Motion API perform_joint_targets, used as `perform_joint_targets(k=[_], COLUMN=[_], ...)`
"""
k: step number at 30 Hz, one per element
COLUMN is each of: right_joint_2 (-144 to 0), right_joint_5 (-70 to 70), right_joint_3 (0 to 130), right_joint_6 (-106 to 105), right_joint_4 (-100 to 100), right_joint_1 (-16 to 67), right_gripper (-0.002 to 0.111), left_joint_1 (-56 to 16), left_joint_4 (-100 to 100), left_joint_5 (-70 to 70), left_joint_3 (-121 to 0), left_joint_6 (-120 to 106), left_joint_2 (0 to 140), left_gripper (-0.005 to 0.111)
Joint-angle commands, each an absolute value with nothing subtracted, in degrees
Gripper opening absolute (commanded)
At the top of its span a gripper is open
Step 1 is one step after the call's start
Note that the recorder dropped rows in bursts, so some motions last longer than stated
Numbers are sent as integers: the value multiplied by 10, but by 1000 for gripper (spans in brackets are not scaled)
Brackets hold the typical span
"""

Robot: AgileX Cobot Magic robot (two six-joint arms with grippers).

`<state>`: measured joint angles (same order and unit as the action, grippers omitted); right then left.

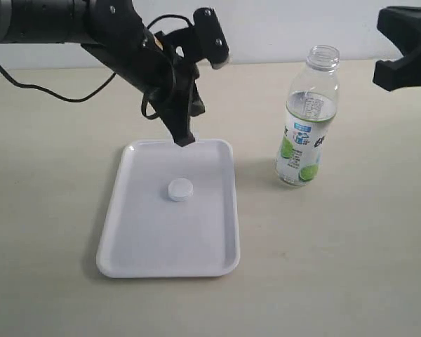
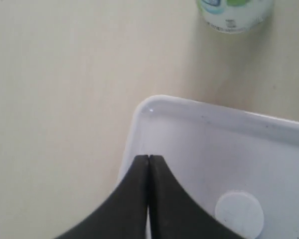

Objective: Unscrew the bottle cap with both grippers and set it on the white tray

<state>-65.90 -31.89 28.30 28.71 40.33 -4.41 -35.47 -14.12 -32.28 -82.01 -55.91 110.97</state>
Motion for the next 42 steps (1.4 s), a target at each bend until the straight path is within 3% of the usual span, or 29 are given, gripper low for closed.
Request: perform_joint_targets(k=[1, 7, 14, 25, 31, 37, 42], right_joint_2=[-613, -542, -513, -513, -513, -513, -513], right_joint_5=[-333, -343, -314, -367, -378, -376, -376], right_joint_3=[211, 123, 82, 19, 3, 3, 3], right_joint_6=[165, 153, 231, 286, 292, 304, 355], right_joint_4=[230, 184, 265, 308, 330, 353, 361], right_joint_1=[-47, -47, -47, -47, -47, -47, -47], right_gripper=[0, 0, 0, 0, 0, 0, 0], left_joint_1=[-313, -273, -302, -446, -533, -561, -561], left_joint_4=[-217, -402, -636, -613, -434, -321, -303], left_joint_5=[-293, -188, -18, 146, 226, 382, 423], left_joint_3=[-814, -729, -557, -332, -201, -63, -14], left_joint_6=[-528, -597, -752, -633, -397, -205, -171], left_joint_2=[1059, 961, 821, 572, 442, 359, 324], left_gripper=[0, 0, 0, 0, 0, 0, 0])
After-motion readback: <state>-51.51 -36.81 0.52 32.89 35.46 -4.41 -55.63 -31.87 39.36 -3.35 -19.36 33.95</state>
